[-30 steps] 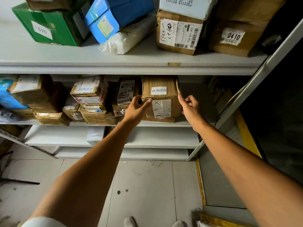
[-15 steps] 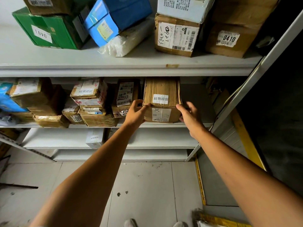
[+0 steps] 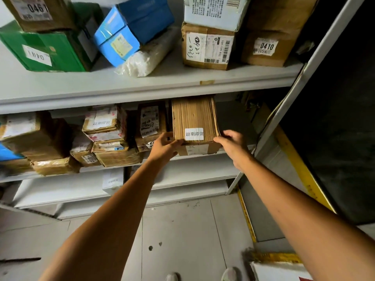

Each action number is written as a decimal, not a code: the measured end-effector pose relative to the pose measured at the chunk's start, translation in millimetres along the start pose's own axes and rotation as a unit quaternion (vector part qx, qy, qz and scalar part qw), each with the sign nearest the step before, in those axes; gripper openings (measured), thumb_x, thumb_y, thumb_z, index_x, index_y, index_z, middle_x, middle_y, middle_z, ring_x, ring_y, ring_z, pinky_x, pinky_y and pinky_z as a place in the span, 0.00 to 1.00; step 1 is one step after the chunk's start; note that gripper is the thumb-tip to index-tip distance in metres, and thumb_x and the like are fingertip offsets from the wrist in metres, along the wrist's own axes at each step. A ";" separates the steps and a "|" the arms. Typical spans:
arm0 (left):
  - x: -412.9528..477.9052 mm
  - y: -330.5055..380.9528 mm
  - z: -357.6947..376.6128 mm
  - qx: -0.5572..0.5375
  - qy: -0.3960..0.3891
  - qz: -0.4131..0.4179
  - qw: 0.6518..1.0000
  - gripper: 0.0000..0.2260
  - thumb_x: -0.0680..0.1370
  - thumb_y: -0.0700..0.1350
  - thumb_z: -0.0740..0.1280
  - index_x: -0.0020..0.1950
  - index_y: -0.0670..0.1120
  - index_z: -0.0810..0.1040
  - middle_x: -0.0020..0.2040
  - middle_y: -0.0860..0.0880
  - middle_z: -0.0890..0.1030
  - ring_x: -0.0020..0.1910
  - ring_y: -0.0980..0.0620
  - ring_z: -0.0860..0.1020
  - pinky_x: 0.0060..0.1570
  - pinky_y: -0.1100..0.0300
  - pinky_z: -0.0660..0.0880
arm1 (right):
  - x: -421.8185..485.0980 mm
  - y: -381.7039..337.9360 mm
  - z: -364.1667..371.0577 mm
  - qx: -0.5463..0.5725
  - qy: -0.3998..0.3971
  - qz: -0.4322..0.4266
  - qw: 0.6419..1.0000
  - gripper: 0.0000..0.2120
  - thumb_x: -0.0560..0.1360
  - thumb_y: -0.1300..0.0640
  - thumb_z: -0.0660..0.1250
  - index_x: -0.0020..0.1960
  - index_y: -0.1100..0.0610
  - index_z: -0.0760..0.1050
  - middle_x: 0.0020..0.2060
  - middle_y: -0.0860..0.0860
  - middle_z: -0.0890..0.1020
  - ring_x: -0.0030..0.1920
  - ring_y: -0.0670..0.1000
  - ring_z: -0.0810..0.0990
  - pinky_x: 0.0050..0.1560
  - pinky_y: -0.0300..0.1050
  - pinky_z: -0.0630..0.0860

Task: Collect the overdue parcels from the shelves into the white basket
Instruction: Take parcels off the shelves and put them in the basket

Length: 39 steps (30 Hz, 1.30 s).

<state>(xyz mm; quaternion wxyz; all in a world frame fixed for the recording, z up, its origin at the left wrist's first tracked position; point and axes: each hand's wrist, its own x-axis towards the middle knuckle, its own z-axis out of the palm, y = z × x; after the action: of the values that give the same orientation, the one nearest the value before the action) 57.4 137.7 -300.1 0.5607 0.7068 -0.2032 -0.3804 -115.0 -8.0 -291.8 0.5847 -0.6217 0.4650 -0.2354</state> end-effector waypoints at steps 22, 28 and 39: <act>-65.8 14.8 57.2 0.010 -0.202 0.025 0.979 0.23 0.76 0.37 0.71 0.69 0.51 0.73 0.56 0.45 0.82 0.54 0.50 0.81 0.54 0.55 0.80 | -140.2 35.8 -74.7 0.046 0.190 -0.003 0.981 0.24 0.71 0.58 0.76 0.66 0.51 0.76 0.54 0.48 0.82 0.55 0.48 0.81 0.57 0.47 0.80; -102.2 8.8 90.8 0.030 -0.218 0.026 0.975 0.22 0.76 0.38 0.72 0.67 0.50 0.73 0.56 0.47 0.81 0.53 0.50 0.82 0.55 0.52 0.81 | -181.1 56.1 -109.9 0.047 0.220 0.004 0.974 0.27 0.68 0.53 0.77 0.66 0.49 0.76 0.60 0.50 0.80 0.59 0.50 0.80 0.57 0.54 0.81; -149.6 -8.0 117.3 0.072 -0.308 0.002 0.949 0.21 0.77 0.35 0.70 0.66 0.51 0.71 0.55 0.48 0.79 0.51 0.51 0.81 0.41 0.63 0.80 | -253.8 89.7 -126.2 0.079 0.256 0.030 0.963 0.23 0.73 0.58 0.74 0.66 0.53 0.74 0.52 0.45 0.81 0.56 0.48 0.80 0.59 0.54 0.79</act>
<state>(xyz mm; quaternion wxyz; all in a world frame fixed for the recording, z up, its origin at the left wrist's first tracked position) -127.4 172.0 -270.9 0.4189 0.5933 -0.3947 -0.5629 -363.7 154.9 -287.0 0.5002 -0.4783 0.5974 -0.4052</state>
